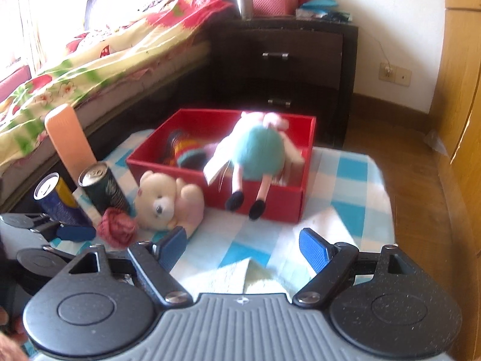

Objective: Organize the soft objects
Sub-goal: 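Move both open tools back toward the items left on the table, then grasp the blue face mask with the left tool while the right tool grasps the pale green towel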

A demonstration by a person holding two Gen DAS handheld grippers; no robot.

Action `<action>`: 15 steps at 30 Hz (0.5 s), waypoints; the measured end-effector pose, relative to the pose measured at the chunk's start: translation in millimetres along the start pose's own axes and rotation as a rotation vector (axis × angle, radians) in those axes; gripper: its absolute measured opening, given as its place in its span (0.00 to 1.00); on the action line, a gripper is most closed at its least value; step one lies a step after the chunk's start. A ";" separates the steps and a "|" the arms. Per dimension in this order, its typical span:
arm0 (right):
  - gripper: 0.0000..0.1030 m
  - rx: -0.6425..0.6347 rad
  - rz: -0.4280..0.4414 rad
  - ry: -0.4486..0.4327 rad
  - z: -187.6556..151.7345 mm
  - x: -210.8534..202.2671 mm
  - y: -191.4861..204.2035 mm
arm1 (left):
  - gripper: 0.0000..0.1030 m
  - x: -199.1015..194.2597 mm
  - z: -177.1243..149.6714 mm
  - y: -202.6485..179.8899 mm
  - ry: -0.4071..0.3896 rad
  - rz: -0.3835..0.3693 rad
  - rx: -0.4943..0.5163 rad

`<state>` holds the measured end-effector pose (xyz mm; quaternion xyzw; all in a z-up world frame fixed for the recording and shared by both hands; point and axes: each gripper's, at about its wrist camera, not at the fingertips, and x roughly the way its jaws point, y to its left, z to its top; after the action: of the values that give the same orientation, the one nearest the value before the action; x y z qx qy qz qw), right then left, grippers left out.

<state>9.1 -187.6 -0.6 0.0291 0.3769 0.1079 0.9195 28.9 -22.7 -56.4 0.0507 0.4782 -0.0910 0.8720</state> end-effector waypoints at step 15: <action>0.60 0.004 0.001 0.110 -22.6 16.0 -2.7 | 0.61 32.8 -12.3 8.0 0.095 0.015 -0.064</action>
<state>4.8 -187.3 -28.1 0.0250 0.4269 0.1089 0.8974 37.6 -16.3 -90.7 0.0307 0.5214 -0.0664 0.8502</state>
